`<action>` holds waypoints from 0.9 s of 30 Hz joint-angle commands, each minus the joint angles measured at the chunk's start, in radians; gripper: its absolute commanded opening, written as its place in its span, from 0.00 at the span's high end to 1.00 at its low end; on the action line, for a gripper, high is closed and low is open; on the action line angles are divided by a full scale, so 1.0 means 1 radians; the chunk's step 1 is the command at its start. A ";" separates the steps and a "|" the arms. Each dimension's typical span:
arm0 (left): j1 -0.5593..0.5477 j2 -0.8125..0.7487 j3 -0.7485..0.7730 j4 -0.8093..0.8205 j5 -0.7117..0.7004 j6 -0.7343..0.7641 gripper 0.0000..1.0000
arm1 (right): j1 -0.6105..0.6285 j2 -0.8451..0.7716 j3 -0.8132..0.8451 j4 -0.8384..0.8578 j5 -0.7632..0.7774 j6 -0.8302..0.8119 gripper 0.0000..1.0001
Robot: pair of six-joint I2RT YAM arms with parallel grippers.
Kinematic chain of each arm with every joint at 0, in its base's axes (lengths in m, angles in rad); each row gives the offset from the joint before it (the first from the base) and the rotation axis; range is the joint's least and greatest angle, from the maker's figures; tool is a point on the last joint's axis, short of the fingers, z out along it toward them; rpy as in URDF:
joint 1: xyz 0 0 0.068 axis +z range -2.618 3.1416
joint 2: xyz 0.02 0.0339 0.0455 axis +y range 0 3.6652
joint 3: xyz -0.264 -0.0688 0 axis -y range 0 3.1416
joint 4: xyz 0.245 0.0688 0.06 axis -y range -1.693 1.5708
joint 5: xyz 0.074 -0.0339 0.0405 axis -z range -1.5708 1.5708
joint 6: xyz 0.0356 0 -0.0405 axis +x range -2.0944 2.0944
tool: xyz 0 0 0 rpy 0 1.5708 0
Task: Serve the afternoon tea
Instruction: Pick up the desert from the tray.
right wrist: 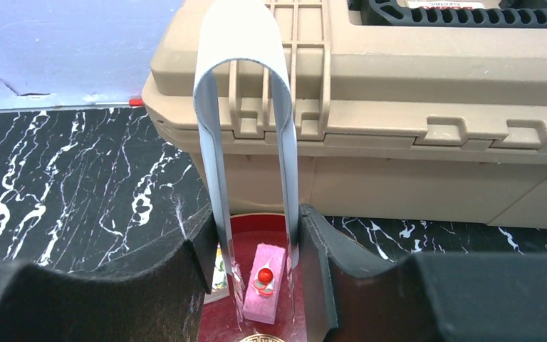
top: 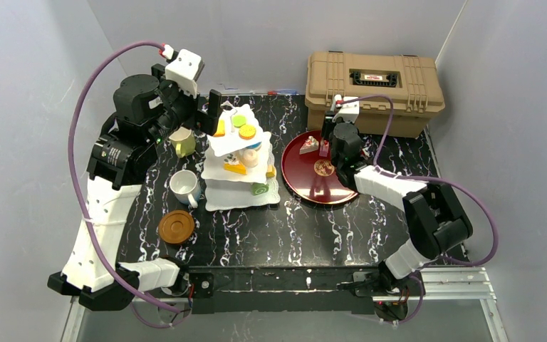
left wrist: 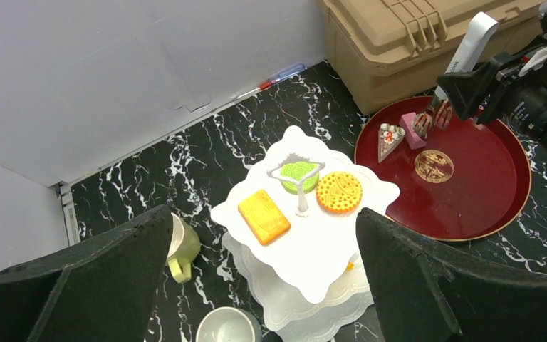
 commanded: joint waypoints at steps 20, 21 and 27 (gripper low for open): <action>0.006 -0.035 -0.017 0.015 0.006 0.013 0.01 | -0.004 0.123 0.052 0.142 0.066 0.035 0.49; 0.006 -0.035 -0.016 0.015 0.006 0.013 0.01 | -0.004 0.123 0.052 0.140 0.065 0.031 0.49; 0.006 -0.035 -0.017 0.018 0.010 0.014 0.01 | -0.003 0.083 0.042 0.128 0.046 -0.003 0.64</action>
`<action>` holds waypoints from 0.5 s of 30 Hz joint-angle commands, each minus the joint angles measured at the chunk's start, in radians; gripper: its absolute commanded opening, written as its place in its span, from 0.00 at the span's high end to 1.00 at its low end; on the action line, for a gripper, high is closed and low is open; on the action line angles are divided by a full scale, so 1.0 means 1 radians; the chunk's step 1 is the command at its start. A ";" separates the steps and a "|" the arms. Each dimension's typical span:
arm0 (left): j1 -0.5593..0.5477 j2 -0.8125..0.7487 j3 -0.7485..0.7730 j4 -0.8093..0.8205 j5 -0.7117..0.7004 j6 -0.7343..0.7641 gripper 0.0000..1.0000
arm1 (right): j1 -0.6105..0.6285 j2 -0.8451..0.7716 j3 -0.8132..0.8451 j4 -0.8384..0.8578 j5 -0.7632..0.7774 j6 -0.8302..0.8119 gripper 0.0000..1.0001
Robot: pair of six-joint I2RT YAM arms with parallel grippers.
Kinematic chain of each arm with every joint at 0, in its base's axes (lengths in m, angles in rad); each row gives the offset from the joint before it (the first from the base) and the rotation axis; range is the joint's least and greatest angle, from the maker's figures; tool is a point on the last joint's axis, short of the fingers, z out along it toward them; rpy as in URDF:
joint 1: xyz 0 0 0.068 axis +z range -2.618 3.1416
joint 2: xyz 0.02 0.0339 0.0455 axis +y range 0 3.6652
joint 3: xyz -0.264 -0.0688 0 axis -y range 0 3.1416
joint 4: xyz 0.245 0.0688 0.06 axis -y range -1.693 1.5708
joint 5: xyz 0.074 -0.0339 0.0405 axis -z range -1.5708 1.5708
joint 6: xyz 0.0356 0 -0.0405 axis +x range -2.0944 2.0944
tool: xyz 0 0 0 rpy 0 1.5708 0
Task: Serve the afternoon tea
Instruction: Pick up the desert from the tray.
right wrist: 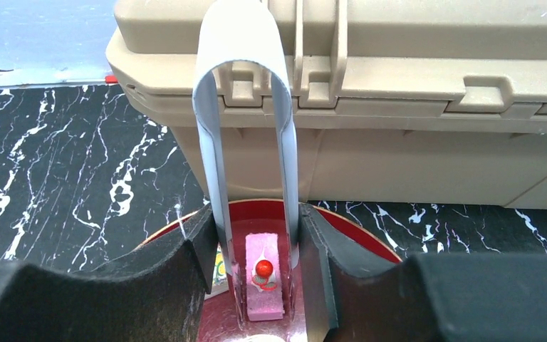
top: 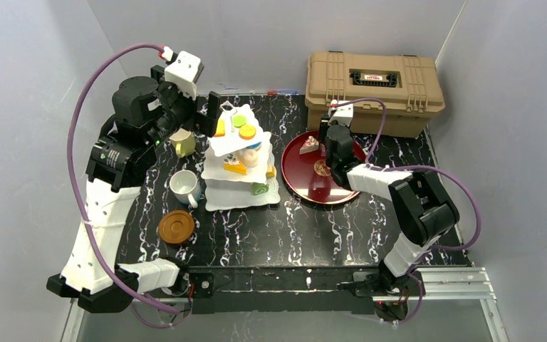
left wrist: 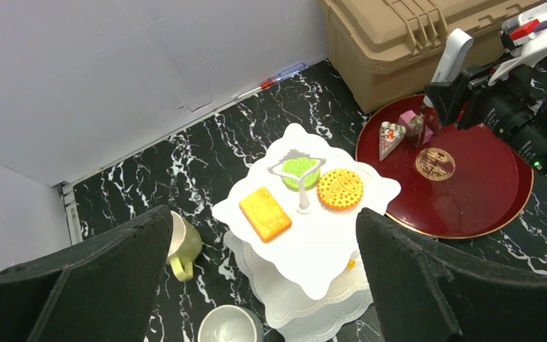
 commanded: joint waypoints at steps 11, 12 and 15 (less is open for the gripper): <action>0.005 -0.021 -0.025 0.023 0.012 0.013 0.01 | -0.002 -0.207 -0.024 0.000 -0.029 -0.075 0.87; 0.006 -0.022 -0.023 0.021 0.015 0.013 0.01 | -0.003 -0.213 -0.024 -0.008 -0.033 -0.081 0.86; 0.006 -0.024 -0.021 0.021 0.015 0.011 0.01 | -0.004 -0.194 -0.021 -0.013 -0.030 -0.085 0.80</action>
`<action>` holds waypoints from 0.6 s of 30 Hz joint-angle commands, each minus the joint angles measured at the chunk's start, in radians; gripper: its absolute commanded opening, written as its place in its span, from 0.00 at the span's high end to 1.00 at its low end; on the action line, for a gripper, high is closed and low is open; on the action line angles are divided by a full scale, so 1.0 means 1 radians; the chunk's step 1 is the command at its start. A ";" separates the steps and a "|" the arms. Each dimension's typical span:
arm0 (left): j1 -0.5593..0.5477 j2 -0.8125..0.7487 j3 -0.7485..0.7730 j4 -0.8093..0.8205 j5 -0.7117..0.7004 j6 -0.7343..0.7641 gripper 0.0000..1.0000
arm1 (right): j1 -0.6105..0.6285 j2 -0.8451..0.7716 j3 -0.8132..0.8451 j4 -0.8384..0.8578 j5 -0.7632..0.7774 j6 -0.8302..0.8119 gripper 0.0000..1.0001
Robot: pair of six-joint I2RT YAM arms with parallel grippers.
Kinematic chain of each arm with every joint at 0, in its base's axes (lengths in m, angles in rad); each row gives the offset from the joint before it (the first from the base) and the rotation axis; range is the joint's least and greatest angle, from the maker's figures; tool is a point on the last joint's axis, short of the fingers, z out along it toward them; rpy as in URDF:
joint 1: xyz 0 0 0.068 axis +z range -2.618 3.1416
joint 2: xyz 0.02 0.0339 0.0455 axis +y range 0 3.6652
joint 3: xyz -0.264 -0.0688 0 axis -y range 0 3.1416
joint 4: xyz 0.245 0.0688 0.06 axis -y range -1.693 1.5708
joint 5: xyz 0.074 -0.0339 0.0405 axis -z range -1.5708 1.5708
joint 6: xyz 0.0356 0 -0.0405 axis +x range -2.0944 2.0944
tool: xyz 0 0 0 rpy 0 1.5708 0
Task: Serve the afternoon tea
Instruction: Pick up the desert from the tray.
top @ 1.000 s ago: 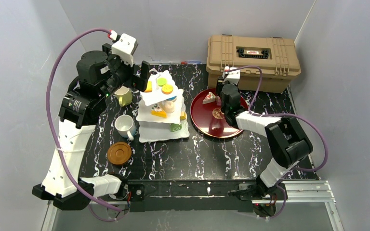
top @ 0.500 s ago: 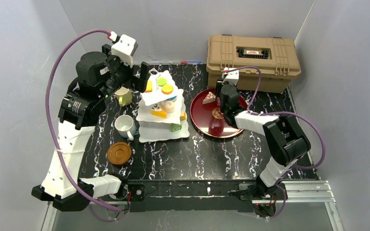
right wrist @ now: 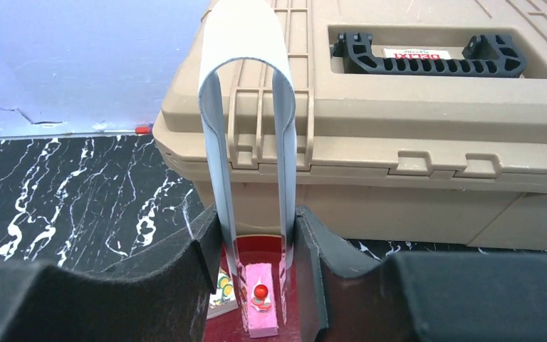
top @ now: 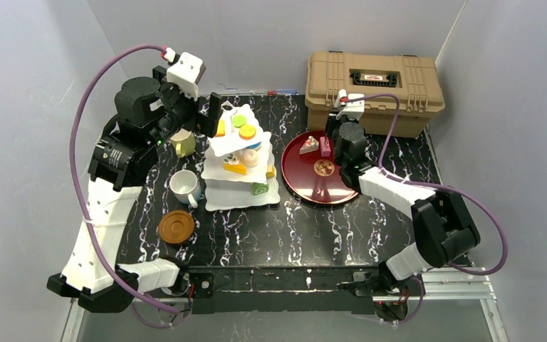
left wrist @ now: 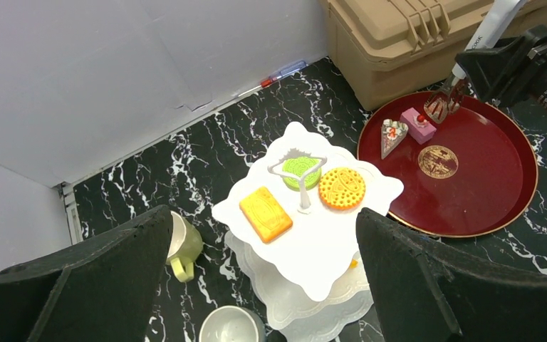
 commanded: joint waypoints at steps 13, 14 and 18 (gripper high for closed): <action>0.006 -0.016 0.002 0.004 0.022 -0.004 0.01 | -0.003 0.096 0.020 0.083 -0.033 0.010 0.70; 0.006 -0.016 0.002 0.004 0.022 -0.005 0.01 | -0.004 0.101 0.021 0.086 -0.034 0.007 0.67; 0.006 -0.018 0.009 0.000 0.026 -0.009 0.01 | -0.004 0.109 0.022 0.093 -0.025 0.002 0.59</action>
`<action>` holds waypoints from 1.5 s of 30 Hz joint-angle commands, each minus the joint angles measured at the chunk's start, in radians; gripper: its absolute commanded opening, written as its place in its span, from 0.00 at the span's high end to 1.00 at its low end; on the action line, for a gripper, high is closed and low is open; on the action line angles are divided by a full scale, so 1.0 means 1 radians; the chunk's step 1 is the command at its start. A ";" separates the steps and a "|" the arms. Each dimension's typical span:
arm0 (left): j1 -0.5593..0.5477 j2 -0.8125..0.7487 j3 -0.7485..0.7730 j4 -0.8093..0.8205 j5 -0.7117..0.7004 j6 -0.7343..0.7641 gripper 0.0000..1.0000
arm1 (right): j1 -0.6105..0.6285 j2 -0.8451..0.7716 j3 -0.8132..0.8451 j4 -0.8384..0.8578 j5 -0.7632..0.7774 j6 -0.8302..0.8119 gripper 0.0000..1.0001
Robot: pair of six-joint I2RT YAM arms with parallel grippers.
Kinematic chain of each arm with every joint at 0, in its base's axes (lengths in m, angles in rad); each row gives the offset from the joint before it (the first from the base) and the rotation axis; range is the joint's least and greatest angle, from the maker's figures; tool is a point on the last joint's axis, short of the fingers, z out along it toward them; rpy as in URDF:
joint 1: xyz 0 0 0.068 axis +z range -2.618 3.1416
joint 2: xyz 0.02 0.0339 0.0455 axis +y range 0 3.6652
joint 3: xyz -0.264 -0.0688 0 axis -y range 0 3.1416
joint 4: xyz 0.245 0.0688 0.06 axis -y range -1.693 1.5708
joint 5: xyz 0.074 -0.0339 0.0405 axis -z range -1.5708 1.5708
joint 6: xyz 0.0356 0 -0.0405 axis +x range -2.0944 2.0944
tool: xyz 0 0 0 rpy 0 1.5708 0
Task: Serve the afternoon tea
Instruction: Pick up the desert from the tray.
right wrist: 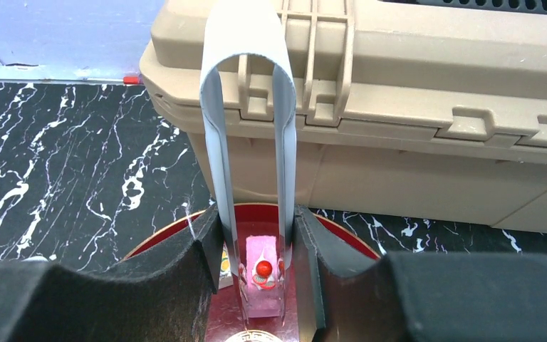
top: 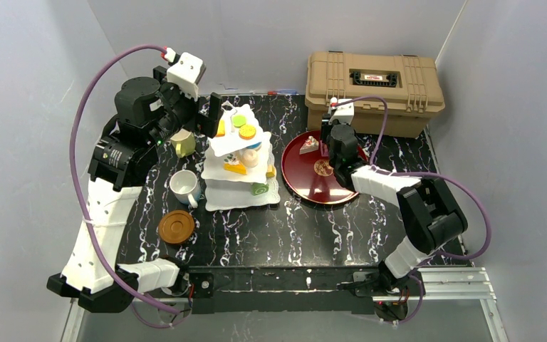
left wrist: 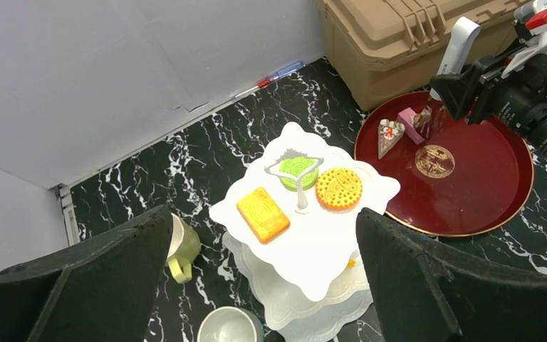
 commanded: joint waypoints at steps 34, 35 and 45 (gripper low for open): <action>0.006 -0.017 0.010 -0.002 0.025 -0.016 0.01 | -0.020 0.072 0.018 0.132 -0.037 -0.013 0.74; 0.005 -0.019 0.011 -0.002 0.025 -0.016 0.01 | -0.022 0.069 0.016 0.135 -0.038 -0.017 0.77; 0.006 -0.016 0.011 -0.002 0.030 -0.018 0.01 | -0.023 0.017 0.005 0.140 -0.046 -0.027 0.99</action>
